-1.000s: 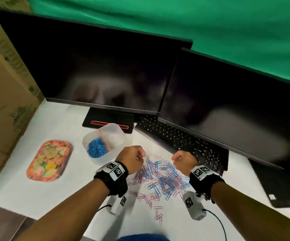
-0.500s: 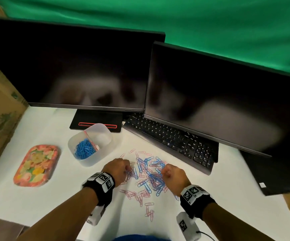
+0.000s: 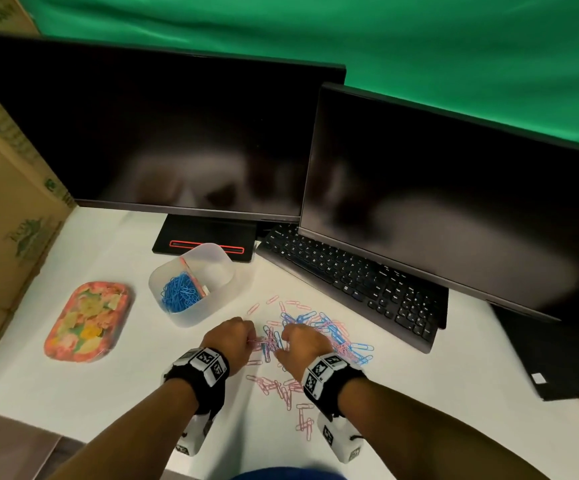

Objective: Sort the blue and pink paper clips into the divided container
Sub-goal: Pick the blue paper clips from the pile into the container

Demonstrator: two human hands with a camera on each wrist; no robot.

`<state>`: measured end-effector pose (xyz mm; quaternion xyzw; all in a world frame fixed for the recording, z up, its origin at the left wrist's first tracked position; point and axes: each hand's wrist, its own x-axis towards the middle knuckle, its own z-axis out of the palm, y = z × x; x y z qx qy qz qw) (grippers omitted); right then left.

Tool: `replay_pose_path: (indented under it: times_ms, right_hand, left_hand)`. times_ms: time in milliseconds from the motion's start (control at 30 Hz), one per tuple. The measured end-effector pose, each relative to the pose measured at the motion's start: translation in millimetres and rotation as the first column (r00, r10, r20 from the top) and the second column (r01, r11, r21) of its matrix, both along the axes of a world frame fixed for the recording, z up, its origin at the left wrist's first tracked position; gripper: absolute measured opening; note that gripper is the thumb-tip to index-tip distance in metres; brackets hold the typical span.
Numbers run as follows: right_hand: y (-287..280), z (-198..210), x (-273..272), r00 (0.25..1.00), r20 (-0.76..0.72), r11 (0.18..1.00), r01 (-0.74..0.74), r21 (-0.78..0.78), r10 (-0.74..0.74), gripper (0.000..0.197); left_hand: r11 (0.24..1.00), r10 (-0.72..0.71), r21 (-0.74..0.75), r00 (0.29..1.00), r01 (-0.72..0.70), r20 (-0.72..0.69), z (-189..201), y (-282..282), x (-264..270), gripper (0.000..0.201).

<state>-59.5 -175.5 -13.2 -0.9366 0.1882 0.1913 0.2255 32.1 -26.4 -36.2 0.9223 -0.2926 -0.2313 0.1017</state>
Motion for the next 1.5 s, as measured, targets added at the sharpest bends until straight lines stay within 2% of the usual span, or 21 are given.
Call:
replay_pose_path:
  times_ms: [167,333,400,467,600,667,767,900,967,1033,1200,1333,1500]
  right_hand:
    - [6,-4,6,0.999,-0.053,0.999,-0.012,-0.048,0.009,0.025]
    - [3,-2,-4,0.997,0.064,0.997,0.040,0.060,-0.044,0.010]
    - [-1,-1,-9,0.994,0.084,0.991,0.059,0.117,-0.069,0.009]
    - [-5,0,-15,0.991,0.091,0.982,0.081,0.168,-0.097,0.007]
    - [-4,0,-31,0.998,0.066,0.990,-0.014,0.143,0.005,0.007]
    - [-3,-2,-36,0.999,0.045,0.981,0.007,0.196,-0.016,0.010]
    - [-5,-5,-38,0.983,-0.019,0.924,0.178,0.339,-0.182,0.024]
    - [-8,-4,-43,0.970,-0.075,0.872,0.241,0.426,-0.231,0.021]
    - [-9,-2,-44,0.968,-0.080,0.856,0.248,0.453,-0.237,0.021]
    - [-10,1,-44,0.967,-0.087,0.849,0.251,0.465,-0.239,0.023]
    - [-14,11,-42,0.965,-0.137,0.821,0.261,0.508,-0.222,0.021]
    - [-14,22,-43,0.953,-0.168,0.745,0.301,0.595,-0.250,0.020]
    - [-17,24,-46,0.944,-0.130,0.689,0.311,0.654,-0.302,0.005]
  left_hand:
    - [0.991,0.126,-0.046,0.991,-0.125,0.040,5,12,5,0.016]
    - [0.973,0.227,-0.070,0.968,-0.221,0.104,5,22,8,0.026]
    - [0.981,0.171,-0.114,0.976,-0.156,0.132,5,20,5,0.034]
    - [0.986,0.052,-0.164,0.991,-0.032,0.121,4,14,0,0.036]
    - [0.970,-0.182,-0.147,0.979,0.195,0.093,2,2,-9,0.029]
    - [0.968,-0.226,-0.094,0.971,0.233,0.081,4,-3,-8,0.025]
    - [0.971,-0.233,-0.039,0.969,0.237,0.078,5,-6,-2,0.020]
    - [0.976,-0.214,-0.026,0.975,0.215,0.055,6,-4,0,0.016]
    - [0.980,-0.188,-0.070,0.982,0.189,0.021,7,-2,-1,0.014]
    - [0.986,-0.106,-0.134,0.993,0.099,-0.049,10,1,-1,0.007]
    - [0.954,0.064,-0.269,0.964,-0.135,-0.257,14,6,2,0.020]
    - [0.909,0.091,-0.337,0.906,-0.245,-0.413,13,9,3,0.021]
    - [0.893,0.099,-0.348,0.878,-0.286,-0.468,7,13,6,0.016]
